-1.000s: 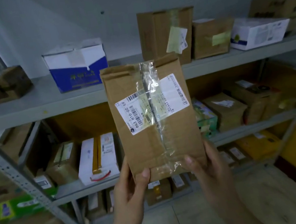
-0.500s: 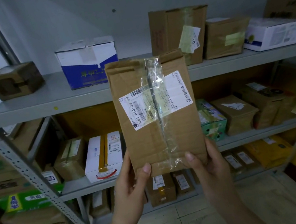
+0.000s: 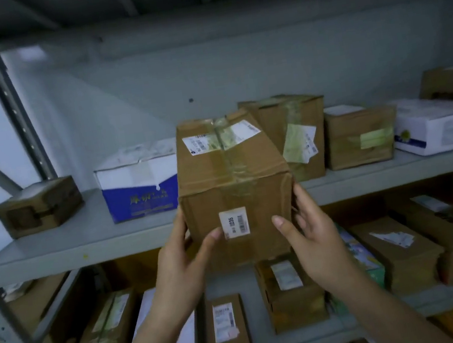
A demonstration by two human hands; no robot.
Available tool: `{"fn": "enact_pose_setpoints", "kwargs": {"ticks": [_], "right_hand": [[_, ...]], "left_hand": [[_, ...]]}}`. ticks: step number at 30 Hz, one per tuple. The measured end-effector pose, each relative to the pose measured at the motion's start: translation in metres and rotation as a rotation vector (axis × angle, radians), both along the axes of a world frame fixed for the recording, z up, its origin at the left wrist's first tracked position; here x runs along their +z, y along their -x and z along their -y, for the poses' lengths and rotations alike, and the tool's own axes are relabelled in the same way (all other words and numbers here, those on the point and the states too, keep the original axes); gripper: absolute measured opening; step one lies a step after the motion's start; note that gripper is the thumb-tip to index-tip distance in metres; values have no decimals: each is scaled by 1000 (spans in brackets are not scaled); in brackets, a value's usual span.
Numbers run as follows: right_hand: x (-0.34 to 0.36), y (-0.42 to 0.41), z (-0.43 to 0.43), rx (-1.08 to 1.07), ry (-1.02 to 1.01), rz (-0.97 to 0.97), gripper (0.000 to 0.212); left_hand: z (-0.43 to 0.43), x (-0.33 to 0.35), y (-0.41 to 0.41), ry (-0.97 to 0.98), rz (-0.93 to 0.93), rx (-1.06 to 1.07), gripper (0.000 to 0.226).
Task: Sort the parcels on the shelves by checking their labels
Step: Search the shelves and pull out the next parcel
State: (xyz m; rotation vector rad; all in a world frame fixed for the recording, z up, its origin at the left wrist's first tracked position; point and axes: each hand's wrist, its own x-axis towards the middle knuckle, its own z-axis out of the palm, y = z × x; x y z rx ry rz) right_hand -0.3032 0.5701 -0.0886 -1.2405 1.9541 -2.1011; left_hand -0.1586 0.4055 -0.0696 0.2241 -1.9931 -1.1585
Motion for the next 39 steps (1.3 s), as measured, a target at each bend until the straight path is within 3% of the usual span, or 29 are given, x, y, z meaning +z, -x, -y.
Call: {"fn": "enact_pose_setpoints", "kwargs": {"ticks": [4,9,14,18,29,33,36,39], "right_hand": [[13,39,14,43,-39,-48,60],[13,78,48,-312,-136,-245,49],[-3,113,71,-551,-353,-448,32],[11,129,93,-632,-467,-559,29],[3,148,99,-713,-420,-532,31],[-3,155,46,-670,-325,-441,17],[6,178,5,-744,-255,-256,5],[15,201,-12,-670,-303,-56,28]], "left_hand": [[20,21,25,-53,39,0,59],[62,24,63,90,75,204,65],[86,-5,93,301,109,397,36],[105,-5,116,336,123,425,34],[116,-4,141,561,73,461,31],[99,-8,141,438,-25,324,25],[64,-7,151,359,10,104,22],[23,-6,172,213,166,-64,51]]}}
